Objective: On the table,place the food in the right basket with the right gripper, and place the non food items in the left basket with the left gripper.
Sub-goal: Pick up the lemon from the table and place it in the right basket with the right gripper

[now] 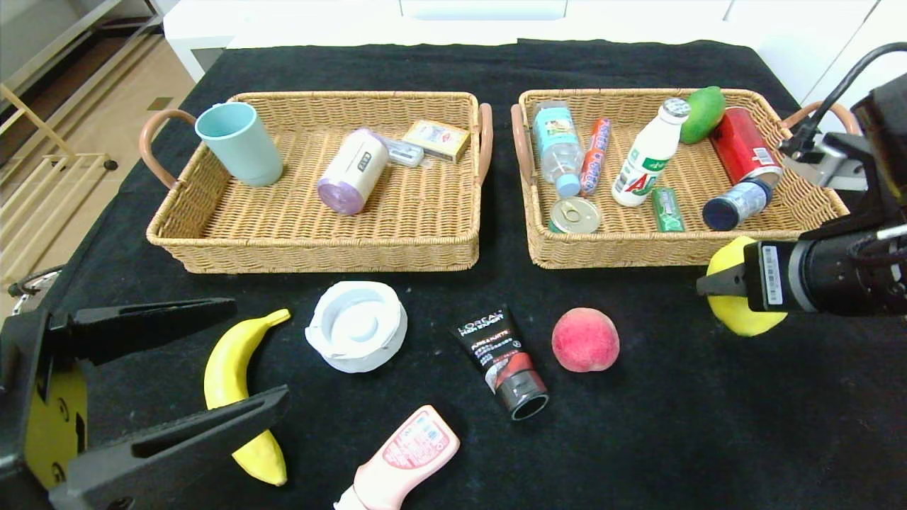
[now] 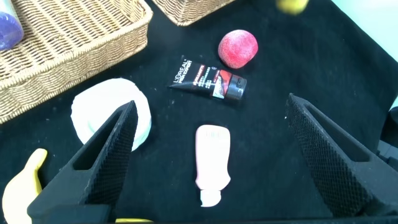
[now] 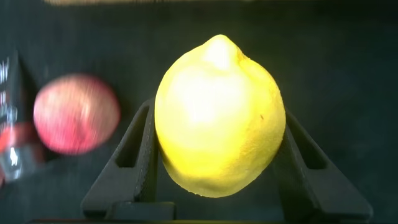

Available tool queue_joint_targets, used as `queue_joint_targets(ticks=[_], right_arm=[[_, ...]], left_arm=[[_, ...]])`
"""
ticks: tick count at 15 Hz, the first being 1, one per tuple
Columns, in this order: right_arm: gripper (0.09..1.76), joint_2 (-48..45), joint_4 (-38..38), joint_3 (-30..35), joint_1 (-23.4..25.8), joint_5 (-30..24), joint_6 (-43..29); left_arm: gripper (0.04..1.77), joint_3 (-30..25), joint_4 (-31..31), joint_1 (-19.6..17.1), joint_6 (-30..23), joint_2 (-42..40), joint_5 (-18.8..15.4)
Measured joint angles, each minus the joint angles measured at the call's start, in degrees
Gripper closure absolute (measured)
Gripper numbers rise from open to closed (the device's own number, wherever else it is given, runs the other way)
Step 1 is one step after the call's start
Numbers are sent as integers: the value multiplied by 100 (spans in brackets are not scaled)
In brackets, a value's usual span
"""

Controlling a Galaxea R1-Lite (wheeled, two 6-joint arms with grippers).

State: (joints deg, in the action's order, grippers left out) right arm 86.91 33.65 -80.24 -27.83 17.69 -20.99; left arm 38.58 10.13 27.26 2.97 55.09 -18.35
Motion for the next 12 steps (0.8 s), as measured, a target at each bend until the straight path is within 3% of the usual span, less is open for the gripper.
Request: queue_joint_targets(ticks=[5,12], right_arm=[[76,402,-41,-1030,568,2,549],[76,1312,-72,-2400,984,6,661]], left_arm=[[9,0,-2,0,0,-22,7],[9,0,0,0,5,-57,7]])
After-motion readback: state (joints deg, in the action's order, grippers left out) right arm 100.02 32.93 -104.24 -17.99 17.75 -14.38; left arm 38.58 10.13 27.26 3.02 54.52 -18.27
